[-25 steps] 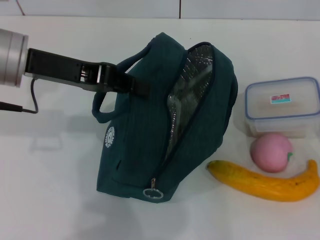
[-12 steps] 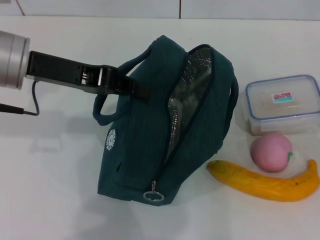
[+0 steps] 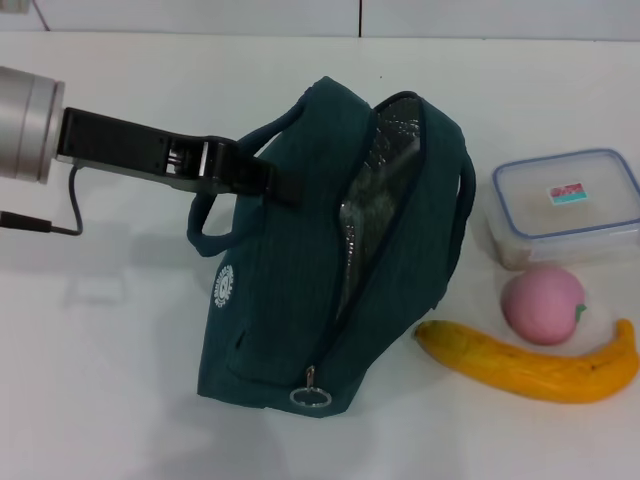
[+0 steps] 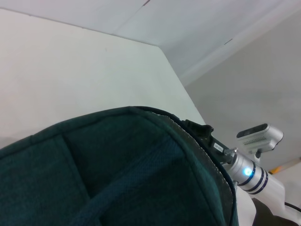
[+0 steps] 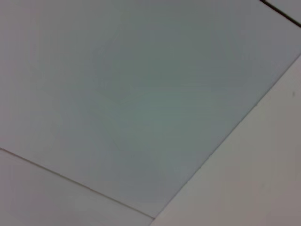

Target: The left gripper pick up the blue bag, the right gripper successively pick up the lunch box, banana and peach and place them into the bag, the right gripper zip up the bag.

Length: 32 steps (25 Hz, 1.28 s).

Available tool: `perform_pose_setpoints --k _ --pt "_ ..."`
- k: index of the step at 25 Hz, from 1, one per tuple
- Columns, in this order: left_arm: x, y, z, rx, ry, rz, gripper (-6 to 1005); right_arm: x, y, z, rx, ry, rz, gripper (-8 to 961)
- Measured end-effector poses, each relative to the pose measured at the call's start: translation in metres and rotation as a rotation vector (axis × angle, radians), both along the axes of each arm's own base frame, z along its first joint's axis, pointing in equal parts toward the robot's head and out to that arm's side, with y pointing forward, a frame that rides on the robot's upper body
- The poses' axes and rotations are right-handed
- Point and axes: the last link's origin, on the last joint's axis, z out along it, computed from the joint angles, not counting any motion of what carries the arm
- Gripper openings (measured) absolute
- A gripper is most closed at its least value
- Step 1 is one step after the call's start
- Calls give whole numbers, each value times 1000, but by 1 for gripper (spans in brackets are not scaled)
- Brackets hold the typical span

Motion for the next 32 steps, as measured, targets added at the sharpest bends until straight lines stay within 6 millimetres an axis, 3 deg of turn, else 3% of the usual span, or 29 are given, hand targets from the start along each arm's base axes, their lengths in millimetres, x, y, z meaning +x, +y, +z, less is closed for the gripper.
perform_pose_setpoints --k 14,16,24,32 --pt "1 0 -2 -7 6 -11 64 3 0 2 -36 -68 23 81" --pt "2 0 -2 -8 7 -13 64 6 -1 3 -28 -68 8 257" --pt "2 0 -3 -9 7 -22 65 14 -15 6 -18 -51 -5 286" --pt "-2 0 -5 -18 6 -33 65 5 -31 6 -25 8 75 292"
